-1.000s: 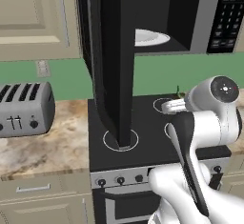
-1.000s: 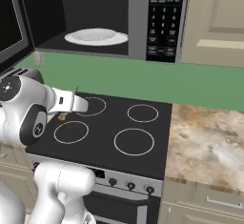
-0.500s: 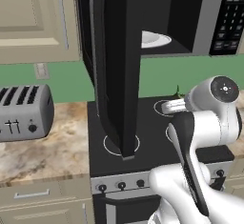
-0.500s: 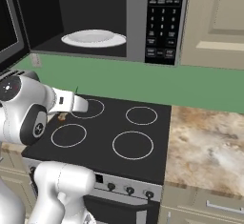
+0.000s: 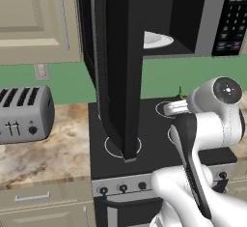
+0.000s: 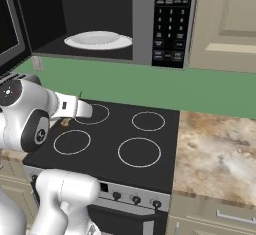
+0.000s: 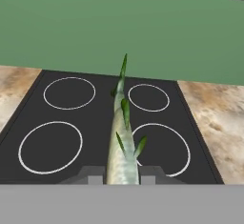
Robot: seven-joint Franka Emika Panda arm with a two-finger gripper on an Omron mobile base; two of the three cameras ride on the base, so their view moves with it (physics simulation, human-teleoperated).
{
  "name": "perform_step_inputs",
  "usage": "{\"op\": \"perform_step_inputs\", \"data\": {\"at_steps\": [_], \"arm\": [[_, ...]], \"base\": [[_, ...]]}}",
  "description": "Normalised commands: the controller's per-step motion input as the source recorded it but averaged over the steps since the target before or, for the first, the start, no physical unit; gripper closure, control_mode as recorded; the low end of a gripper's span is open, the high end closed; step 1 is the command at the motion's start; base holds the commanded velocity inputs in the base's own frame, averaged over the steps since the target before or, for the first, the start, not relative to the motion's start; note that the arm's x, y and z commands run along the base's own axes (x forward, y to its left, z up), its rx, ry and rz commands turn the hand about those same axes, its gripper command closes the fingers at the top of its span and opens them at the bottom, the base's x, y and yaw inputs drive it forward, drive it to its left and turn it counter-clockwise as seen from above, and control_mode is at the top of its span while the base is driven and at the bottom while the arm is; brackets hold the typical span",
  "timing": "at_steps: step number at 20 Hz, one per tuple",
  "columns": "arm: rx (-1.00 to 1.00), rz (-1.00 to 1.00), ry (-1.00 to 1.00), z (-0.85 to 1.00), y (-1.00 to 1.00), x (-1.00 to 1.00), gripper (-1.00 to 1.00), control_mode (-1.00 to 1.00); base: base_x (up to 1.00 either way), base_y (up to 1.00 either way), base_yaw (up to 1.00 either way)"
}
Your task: Transport the fish from the fridge to the microwave and turn on the microwave.
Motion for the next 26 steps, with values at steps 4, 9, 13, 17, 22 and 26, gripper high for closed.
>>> {"op": "perform_step_inputs", "data": {"at_steps": [4, 9, 13, 17, 22, 26], "arm": [[0.0, 0.0, 0.0, 0.0, 0.0, 0.0, 1.0, 1.0], [0.0, 0.0, 0.0, 0.0, 0.0, 0.0, 1.0, 1.0], [0.0, 0.0, 0.0, 0.0, 0.0, 0.0, 1.0, -1.0], [0.0, 0.0, 0.0, 0.0, 0.0, 0.0, 1.0, -1.0], [0.0, 0.0, 0.0, 0.0, 0.0, 0.0, 1.0, -1.0], [0.0, 0.0, 0.0, 0.0, 0.0, -0.01, 1.0, -1.0]], "base": [[0.0, 0.0, 0.0], [0.0, 0.0, 0.0], [0.0, 0.0, 0.0], [0.0, 0.0, 0.0], [0.0, 0.0, 0.0], [0.0, 0.0, 0.0]]}}
